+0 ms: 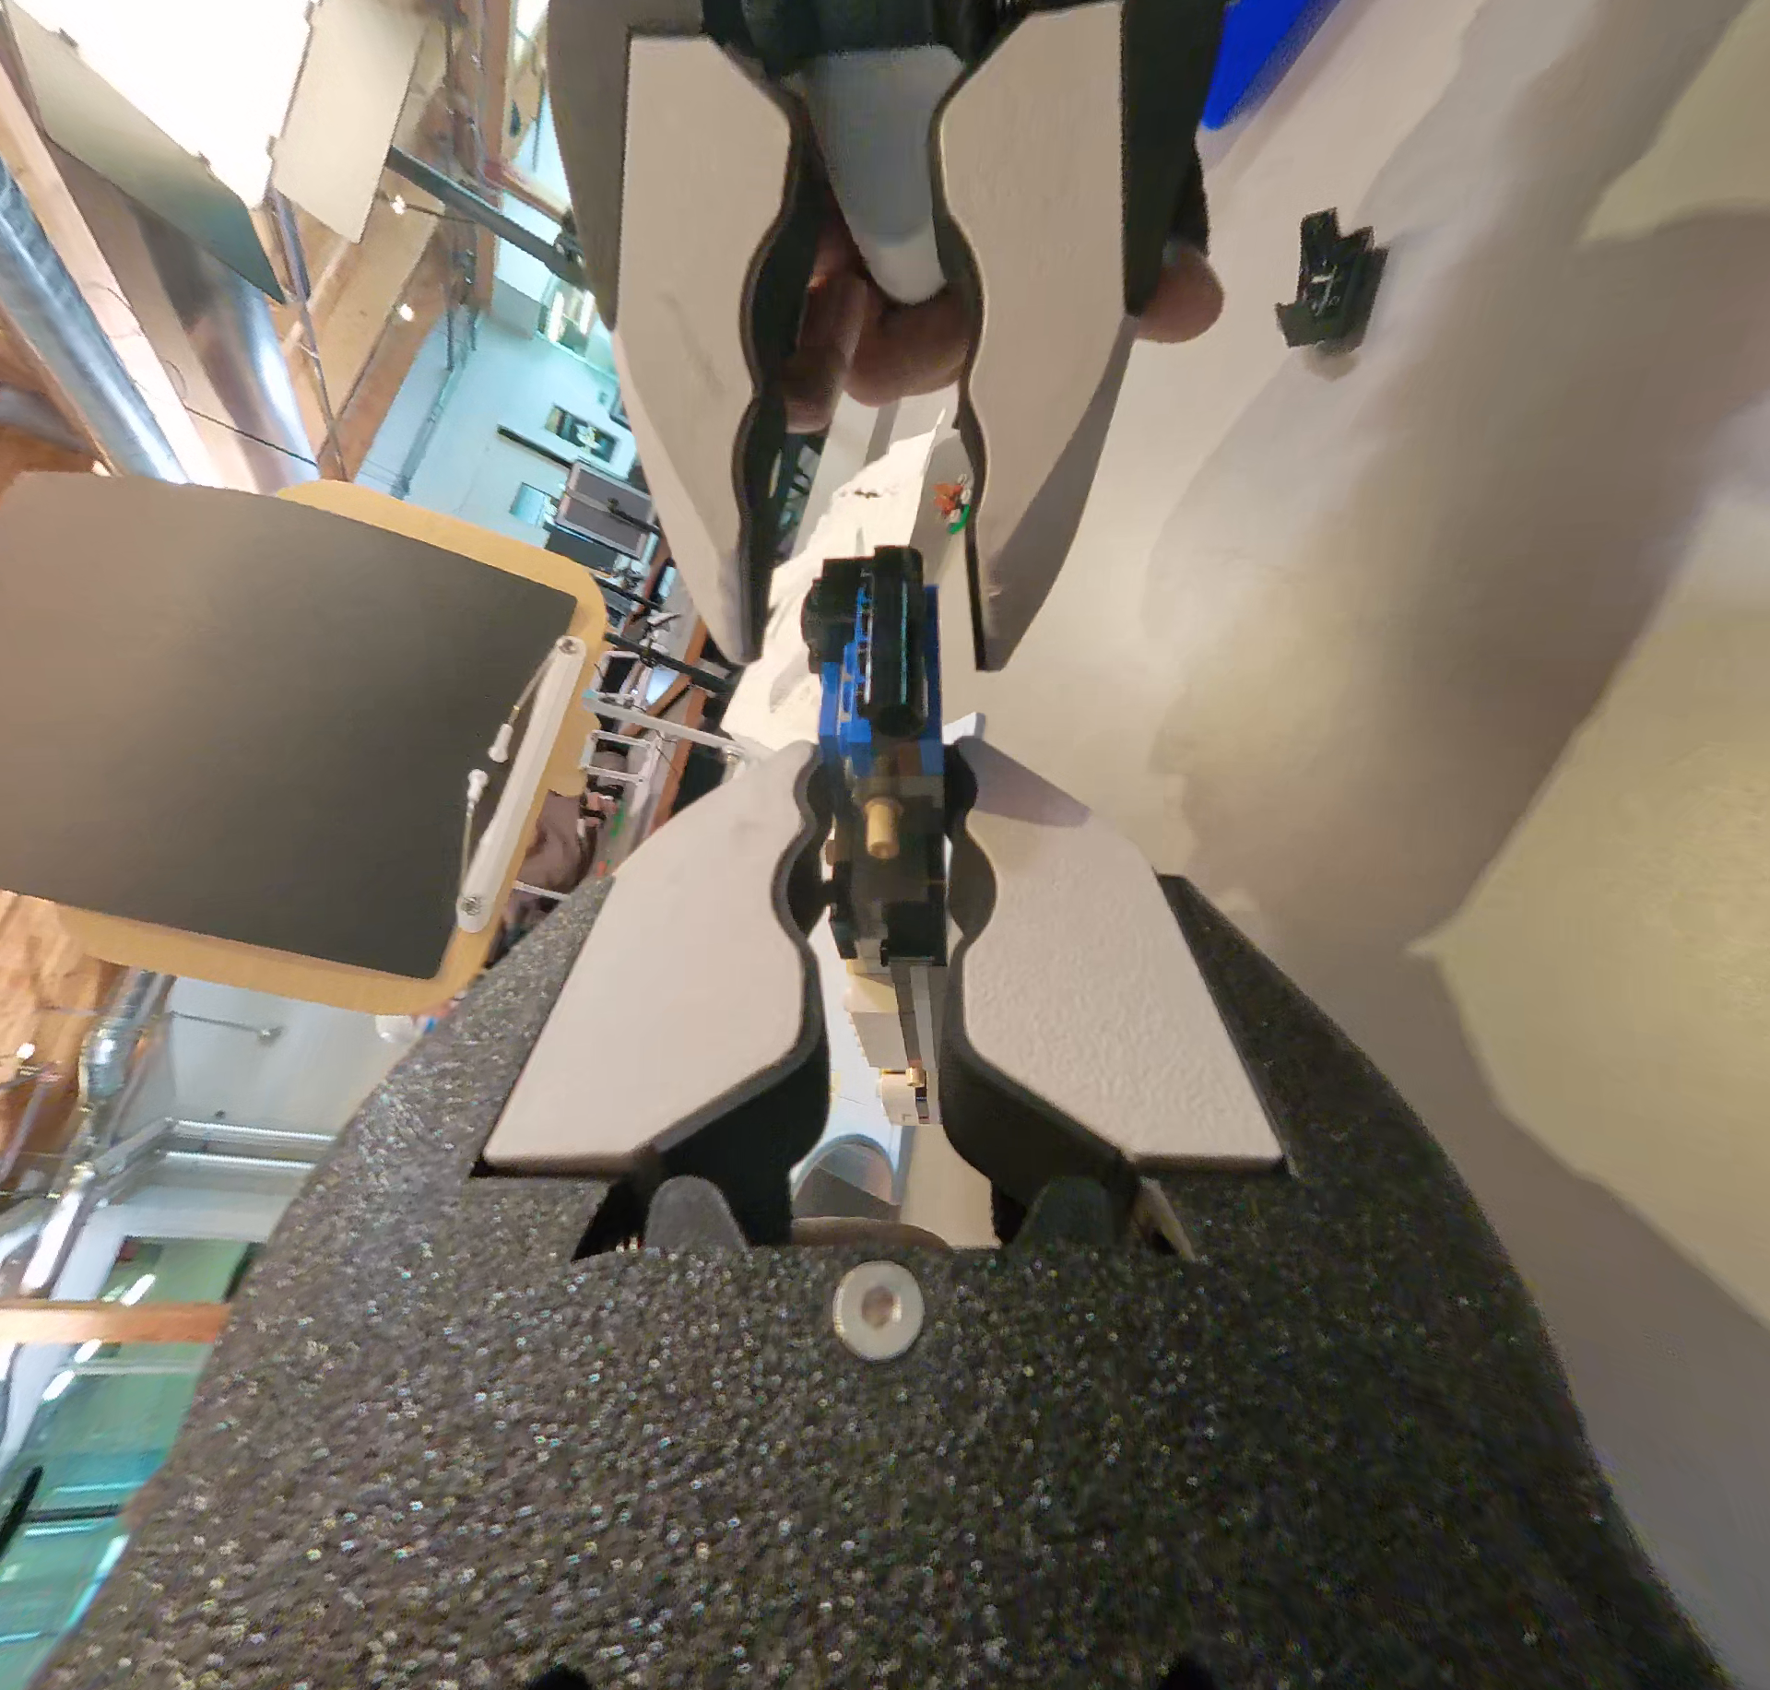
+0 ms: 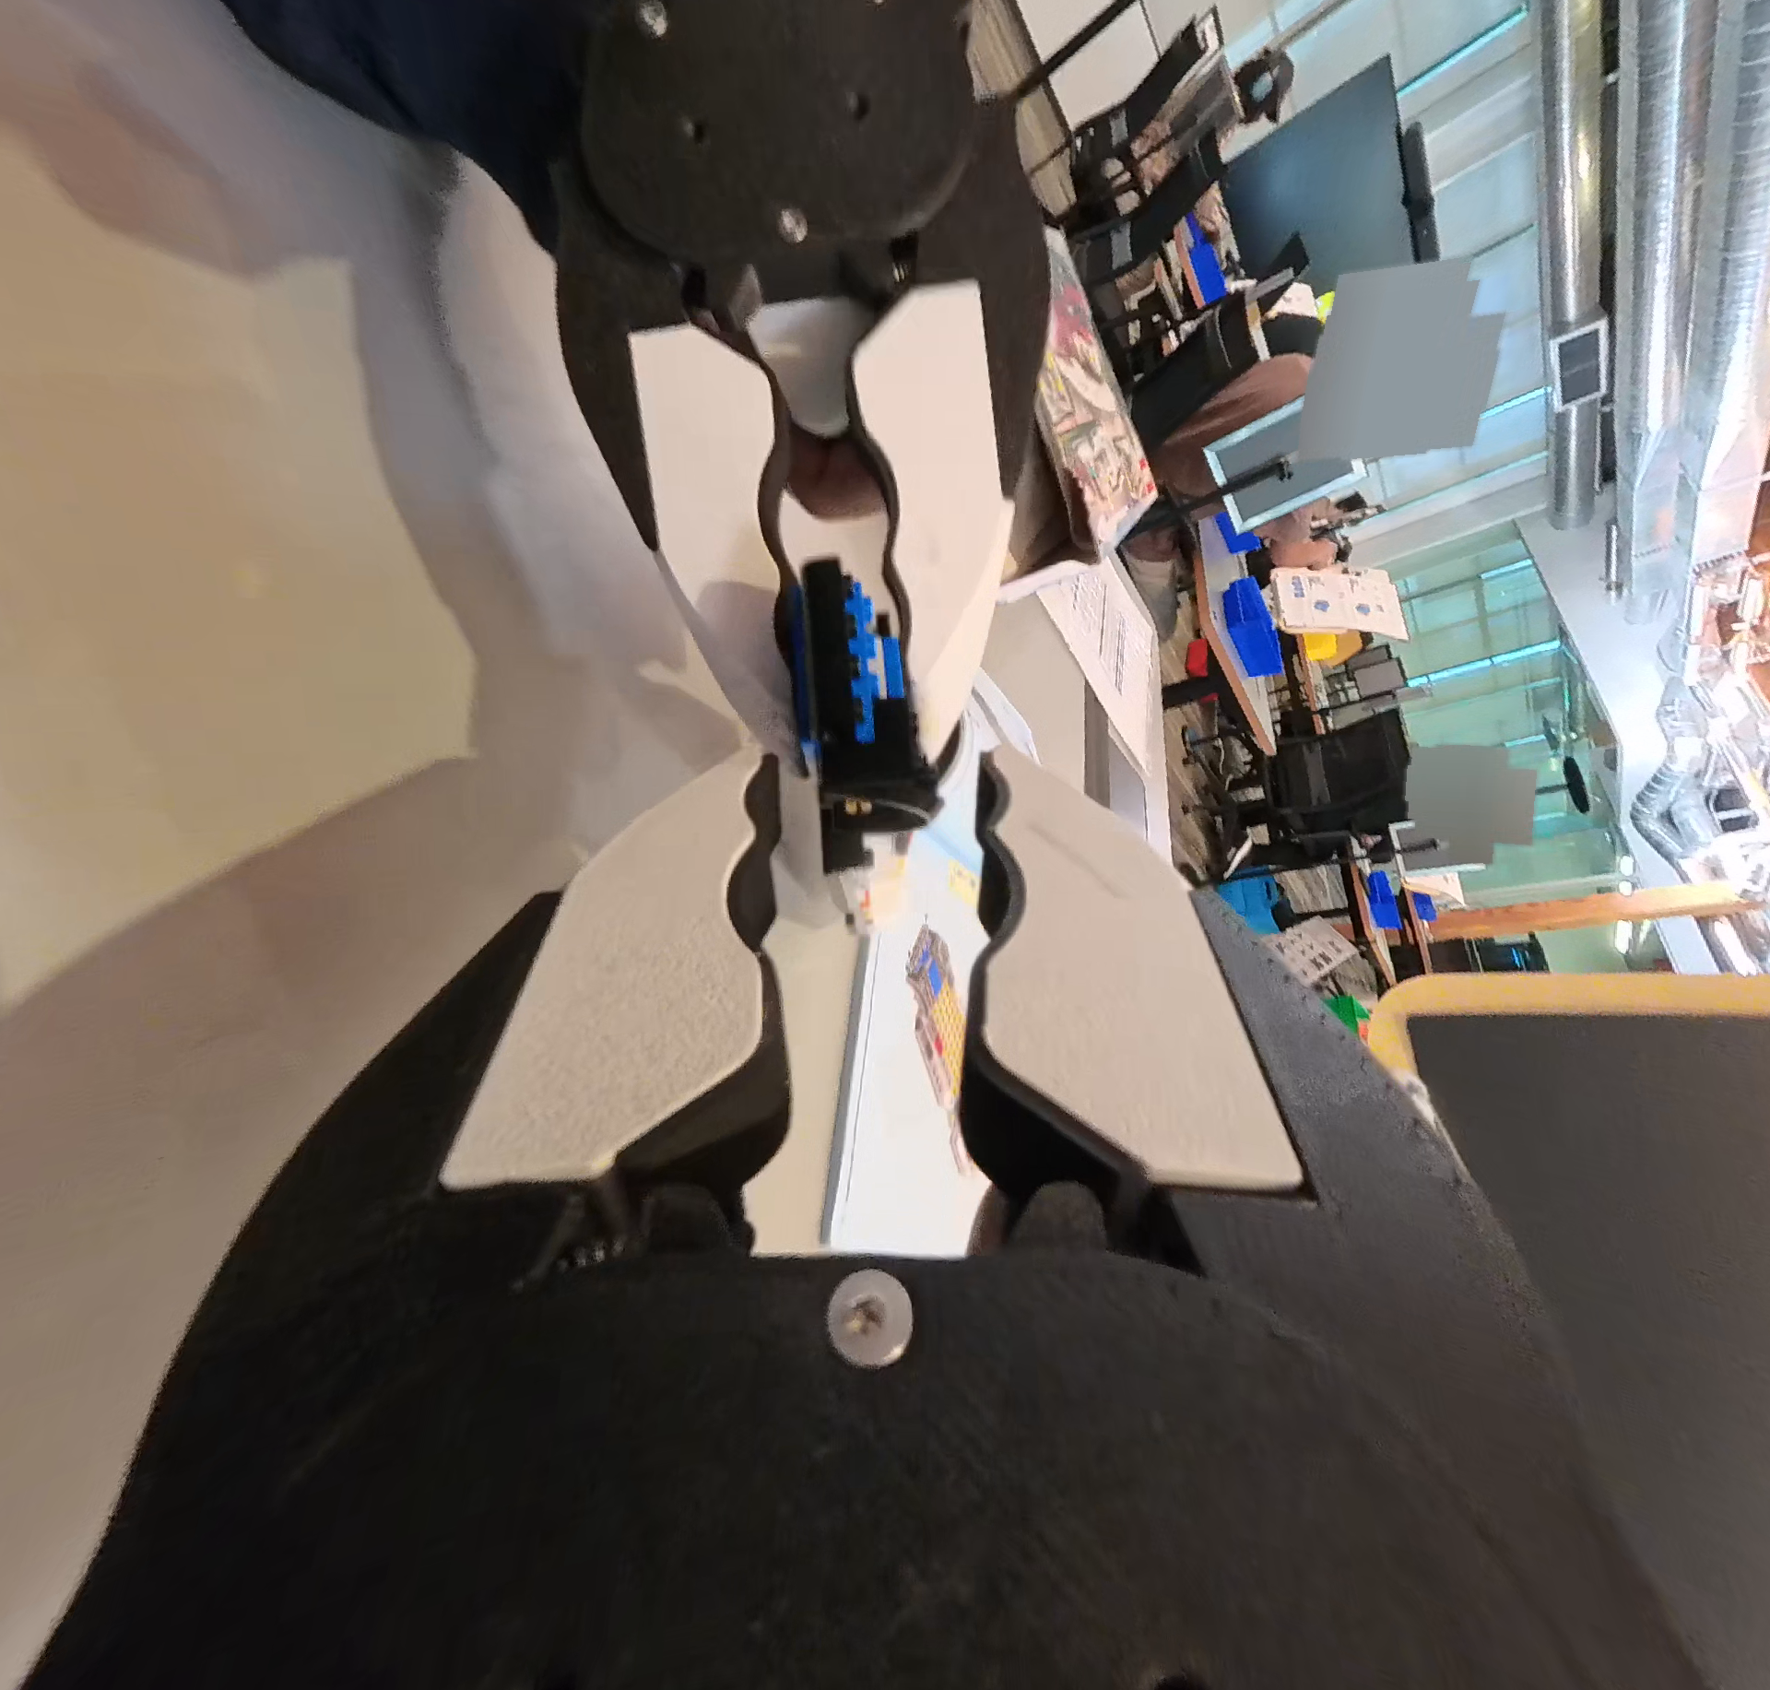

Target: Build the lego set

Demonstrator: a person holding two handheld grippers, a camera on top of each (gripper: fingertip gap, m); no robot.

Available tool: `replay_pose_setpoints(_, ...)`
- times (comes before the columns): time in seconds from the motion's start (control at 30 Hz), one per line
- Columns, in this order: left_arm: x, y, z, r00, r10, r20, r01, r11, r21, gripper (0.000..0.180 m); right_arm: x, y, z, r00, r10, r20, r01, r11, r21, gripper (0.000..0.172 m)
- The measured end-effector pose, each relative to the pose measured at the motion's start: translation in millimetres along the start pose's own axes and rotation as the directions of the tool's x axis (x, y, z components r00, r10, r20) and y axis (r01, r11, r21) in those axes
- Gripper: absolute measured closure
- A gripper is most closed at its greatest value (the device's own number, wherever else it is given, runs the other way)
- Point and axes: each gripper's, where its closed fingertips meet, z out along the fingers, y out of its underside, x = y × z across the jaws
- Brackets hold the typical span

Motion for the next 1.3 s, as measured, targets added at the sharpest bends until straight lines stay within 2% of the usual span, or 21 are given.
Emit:
replay_pose_setpoints(0.1, -2, -2, -1, 0.998, 0.045, 0.045, -0.046, 0.999, 0.005, 0.159, -4, 11, -4, 1.000, -0.003, -0.011, 0.003, 0.999, -0.040, 0.130)
replay_pose_setpoints(0.3, 5, -20, -7, 0.973, 0.202, 0.110, -0.210, 0.975, 0.074, 0.159, -13, 4, -10, 0.998, -0.036, -0.044, 0.035, 0.999, -0.017, 0.130)
replay_pose_setpoints(0.47, 12, -30, -7, 0.900, 0.393, 0.189, -0.407, 0.913, 0.040, 0.158, -16, -9, -16, 0.994, -0.076, -0.083, 0.077, 0.997, 0.012, 0.130)
replay_pose_setpoints(0.57, 15, -33, -7, 0.865, 0.455, 0.213, -0.469, 0.883, 0.020, 0.158, -19, -8, -19, 0.992, -0.089, -0.089, 0.090, 0.996, 0.005, 0.130)
replay_pose_setpoints(0.87, 18, -42, -8, 0.821, 0.505, 0.266, -0.530, 0.848, 0.024, 0.159, -27, -1, -25, 0.985, -0.131, -0.115, 0.130, 0.991, -0.018, 0.133)
replay_pose_setpoints(1.07, 15, -53, -13, 0.768, 0.546, 0.336, -0.583, 0.812, 0.015, 0.159, -25, -4, -31, 0.977, -0.138, -0.160, 0.141, 0.990, 0.005, 0.136)
replay_pose_setpoints(1.3, 21, -51, -10, 0.788, 0.530, 0.313, -0.568, 0.823, 0.036, 0.159, -26, -9, -35, 0.976, -0.136, -0.172, 0.142, 0.990, 0.024, 0.136)
